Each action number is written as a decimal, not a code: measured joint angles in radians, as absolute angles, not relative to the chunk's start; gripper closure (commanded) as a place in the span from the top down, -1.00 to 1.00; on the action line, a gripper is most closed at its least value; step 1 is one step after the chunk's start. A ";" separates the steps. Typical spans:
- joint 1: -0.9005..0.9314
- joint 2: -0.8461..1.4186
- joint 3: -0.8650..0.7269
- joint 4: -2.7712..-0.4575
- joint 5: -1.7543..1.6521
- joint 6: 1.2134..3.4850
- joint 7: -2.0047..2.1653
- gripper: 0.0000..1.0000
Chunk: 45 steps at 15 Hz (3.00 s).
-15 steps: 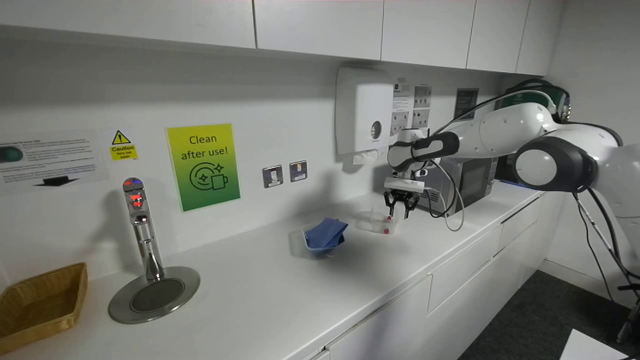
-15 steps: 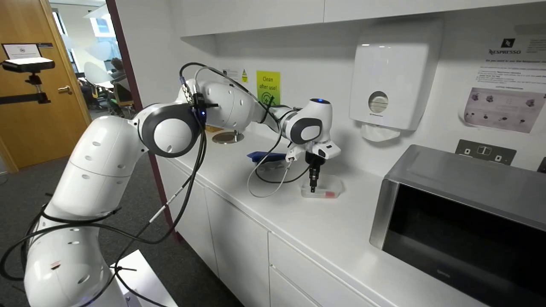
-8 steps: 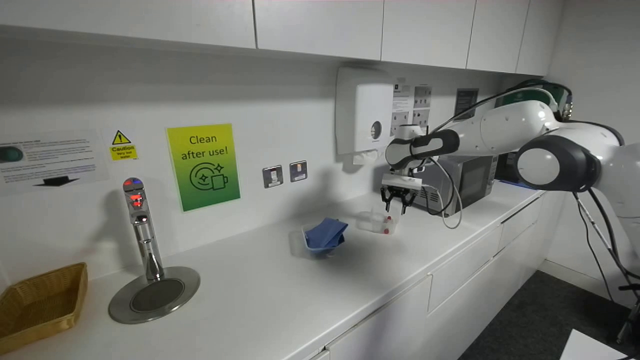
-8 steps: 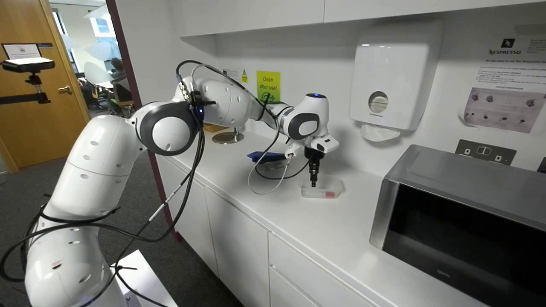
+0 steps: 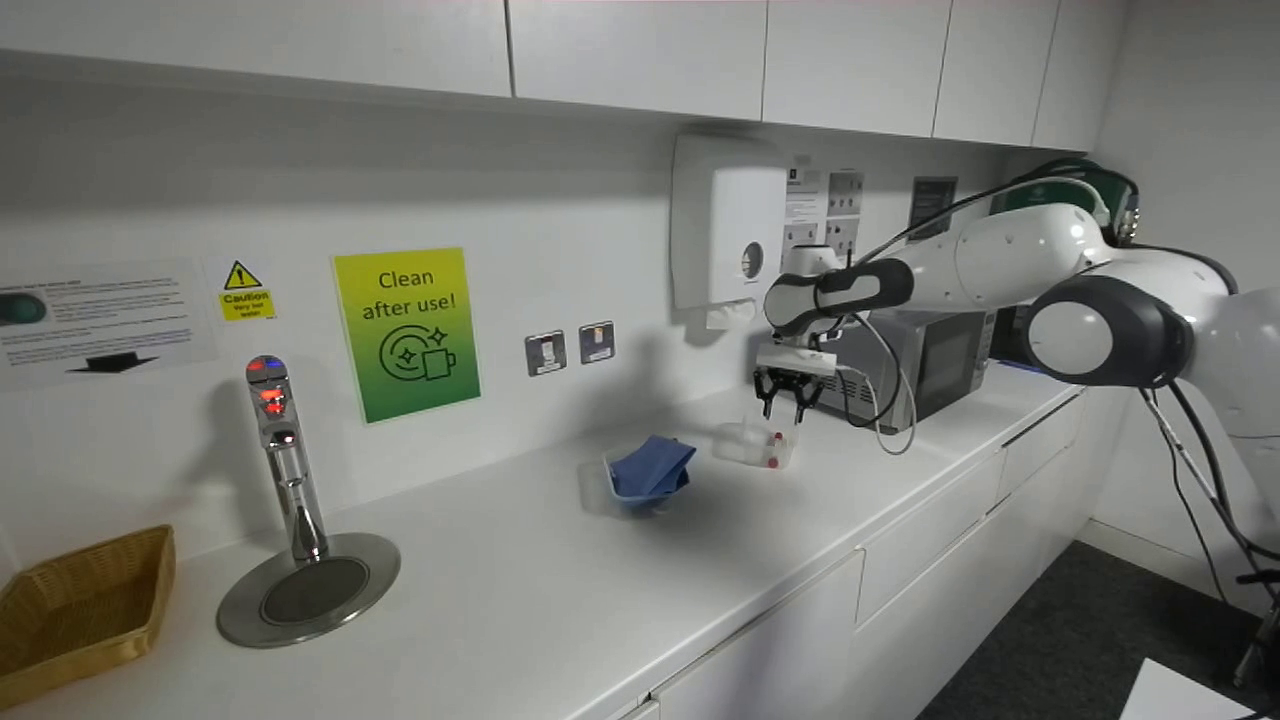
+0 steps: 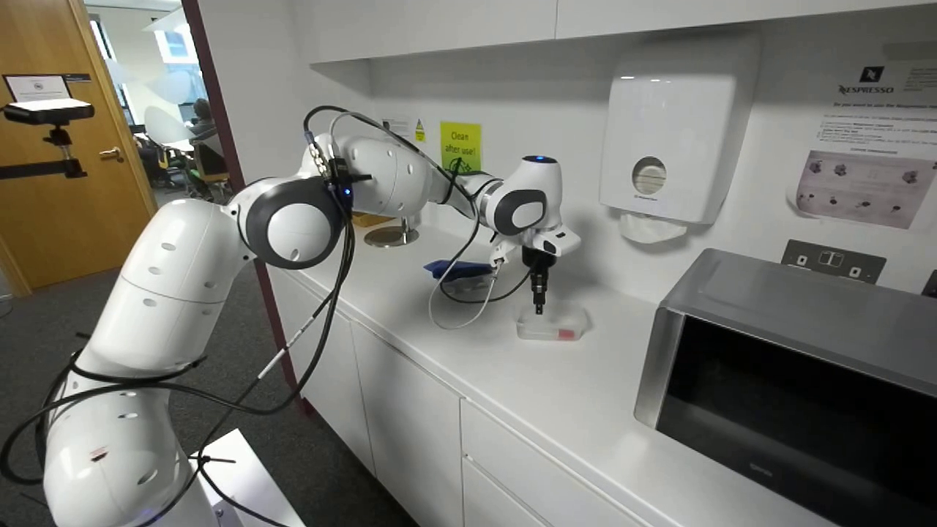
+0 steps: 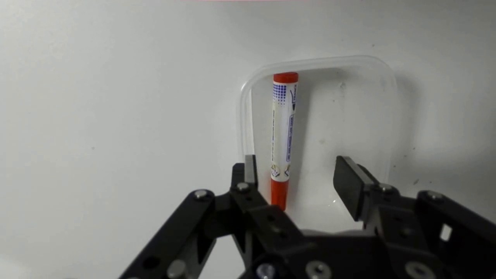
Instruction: Take the marker out of the bowl
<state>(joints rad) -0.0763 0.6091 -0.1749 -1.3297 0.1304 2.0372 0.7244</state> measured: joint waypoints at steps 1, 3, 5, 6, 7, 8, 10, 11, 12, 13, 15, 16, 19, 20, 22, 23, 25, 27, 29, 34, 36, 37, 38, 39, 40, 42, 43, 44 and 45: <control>-0.077 0.615 -0.175 -1.323 0.130 2.037 0.724 0.17; -0.079 0.625 -0.175 -1.313 0.130 2.037 0.724 0.15; -0.081 0.634 -0.175 -1.307 0.131 2.037 0.724 0.14; -0.082 0.639 -0.175 -1.305 0.131 2.037 0.724 0.12; -0.084 0.645 -0.175 -1.302 0.131 2.037 0.724 0.12; -0.085 0.650 -0.175 -1.300 0.131 2.037 0.724 0.12; -0.086 0.660 -0.175 -1.297 0.132 2.037 0.724 0.12; -0.087 0.664 -0.175 -1.296 0.133 2.037 0.724 0.11; -0.088 0.668 -0.175 -1.295 0.134 2.037 0.724 0.12; -0.090 0.671 -0.174 -1.294 0.135 2.037 0.724 0.11; -0.093 0.673 -0.172 -1.294 0.137 2.037 0.724 0.12; -0.095 0.673 -0.172 -1.294 0.138 2.037 0.724 0.12; -0.098 0.673 -0.170 -1.293 0.142 2.037 0.723 0.10; -0.098 0.673 -0.169 -1.293 0.142 2.037 0.722 0.10; -0.099 0.673 -0.166 -1.293 0.143 2.037 0.718 0.11; -0.099 0.674 -0.164 -1.293 0.143 2.037 0.716 0.10; -0.099 0.678 -0.158 -1.293 0.143 2.037 0.711 0.09; -0.099 0.687 -0.151 -1.293 0.143 2.037 0.705 0.10; -0.098 0.699 -0.146 -1.293 0.143 2.037 0.700 0.11; -0.103 0.716 -0.145 -1.293 0.144 2.037 0.695 0.11; -0.108 0.719 -0.145 -1.293 0.146 2.037 0.694 0.11; -0.111 0.720 -0.145 -1.293 0.147 2.037 0.693 0.10; -0.114 0.721 -0.146 -1.293 0.150 2.037 0.693 0.11; -0.117 0.721 -0.145 -1.293 0.152 2.037 0.693 0.11; -0.119 0.721 -0.145 -1.293 0.154 2.037 0.693 0.11; -0.123 0.721 -0.145 -1.293 0.158 2.037 0.693 0.13; -0.125 0.722 -0.145 -1.293 0.160 2.037 0.692 0.14; -0.126 0.722 -0.145 -1.293 0.162 2.037 0.692 0.17; -0.128 0.722 -0.145 -1.293 0.163 2.037 0.691 0.20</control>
<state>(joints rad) -0.1279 0.7224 -0.1455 -1.2933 0.1634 2.0369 0.6912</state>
